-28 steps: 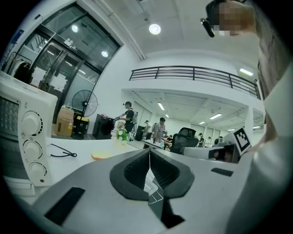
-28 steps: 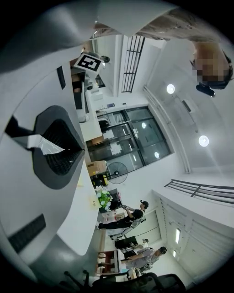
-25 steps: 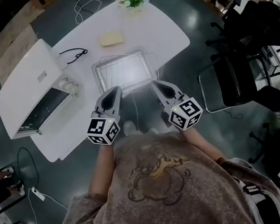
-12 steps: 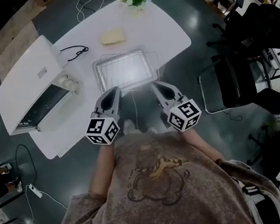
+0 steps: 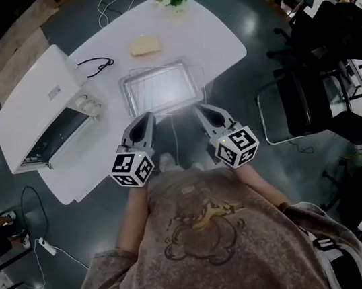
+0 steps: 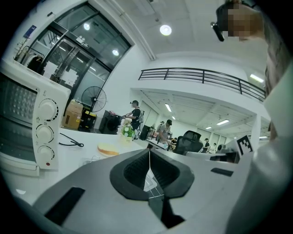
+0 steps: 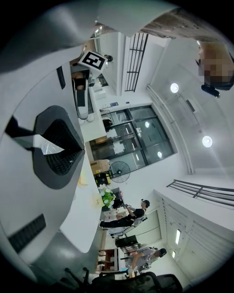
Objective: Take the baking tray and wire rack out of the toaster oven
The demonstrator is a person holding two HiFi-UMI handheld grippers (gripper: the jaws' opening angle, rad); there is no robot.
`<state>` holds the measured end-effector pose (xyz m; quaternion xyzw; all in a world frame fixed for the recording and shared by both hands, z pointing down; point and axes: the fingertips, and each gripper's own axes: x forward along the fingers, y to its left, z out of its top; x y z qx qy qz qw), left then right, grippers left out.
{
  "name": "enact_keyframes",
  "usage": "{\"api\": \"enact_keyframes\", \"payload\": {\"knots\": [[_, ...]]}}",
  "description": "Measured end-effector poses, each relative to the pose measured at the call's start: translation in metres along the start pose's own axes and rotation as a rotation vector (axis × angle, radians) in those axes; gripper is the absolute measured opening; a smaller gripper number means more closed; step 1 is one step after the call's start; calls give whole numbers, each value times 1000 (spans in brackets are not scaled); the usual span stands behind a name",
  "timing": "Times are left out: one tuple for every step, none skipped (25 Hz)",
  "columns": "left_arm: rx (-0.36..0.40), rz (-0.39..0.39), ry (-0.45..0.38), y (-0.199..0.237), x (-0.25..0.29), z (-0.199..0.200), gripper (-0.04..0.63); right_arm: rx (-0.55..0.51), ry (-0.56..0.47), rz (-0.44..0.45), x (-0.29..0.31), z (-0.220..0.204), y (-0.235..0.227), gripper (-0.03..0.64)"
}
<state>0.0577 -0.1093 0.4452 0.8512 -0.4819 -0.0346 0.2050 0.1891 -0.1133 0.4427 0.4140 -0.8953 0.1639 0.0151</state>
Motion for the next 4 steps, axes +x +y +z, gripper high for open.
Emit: {"api": "enact_keyframes", "payload": {"knots": [[-2,0,2,0,0,-1,6,0,3,-1,0,-1,0,0],[-5,1,3,0,-1,-2,6,0,6,-2,-1,-2,-1,0],[-7,2,4,0,-1,-3,6,0,8,-2,-1,-3,-1,0],[-10,3,5,0,-2,-4,6,0,11,-2,-1,-4,-1,0]]}}
